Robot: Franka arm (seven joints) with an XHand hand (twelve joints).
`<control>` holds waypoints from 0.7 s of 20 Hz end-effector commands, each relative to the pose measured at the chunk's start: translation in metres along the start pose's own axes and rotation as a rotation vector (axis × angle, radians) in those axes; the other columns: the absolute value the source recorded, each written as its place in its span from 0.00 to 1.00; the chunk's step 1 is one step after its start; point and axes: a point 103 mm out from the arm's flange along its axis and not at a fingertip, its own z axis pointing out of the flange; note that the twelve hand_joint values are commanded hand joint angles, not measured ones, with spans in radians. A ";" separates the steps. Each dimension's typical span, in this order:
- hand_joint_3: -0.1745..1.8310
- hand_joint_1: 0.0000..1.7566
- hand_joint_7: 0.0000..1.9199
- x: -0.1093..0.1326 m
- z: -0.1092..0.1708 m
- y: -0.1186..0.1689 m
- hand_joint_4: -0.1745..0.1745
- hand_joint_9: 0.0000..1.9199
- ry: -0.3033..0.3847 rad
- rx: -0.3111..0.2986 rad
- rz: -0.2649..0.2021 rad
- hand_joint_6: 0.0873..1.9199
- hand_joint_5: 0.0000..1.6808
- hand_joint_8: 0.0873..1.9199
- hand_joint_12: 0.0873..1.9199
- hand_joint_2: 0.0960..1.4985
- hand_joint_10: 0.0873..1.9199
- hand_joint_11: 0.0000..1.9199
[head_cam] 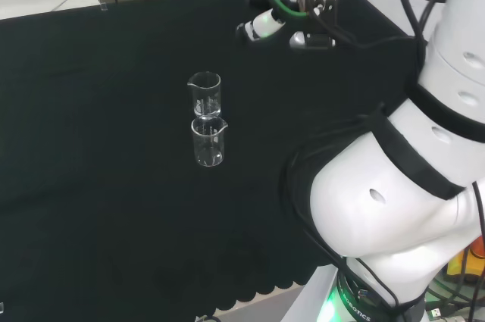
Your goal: Pick up the beaker on the right.
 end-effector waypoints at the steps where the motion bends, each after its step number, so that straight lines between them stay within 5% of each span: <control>1: 0.23 0.38 0.08 0.000 0.034 0.049 0.50 0.14 0.087 -0.001 -0.085 0.00 0.19 0.25 0.71 0.50 0.29 0.00; 14: 0.26 0.41 0.07 -0.005 0.074 0.075 0.50 0.14 0.137 0.027 -0.123 0.00 0.18 0.25 0.70 0.46 0.29 0.00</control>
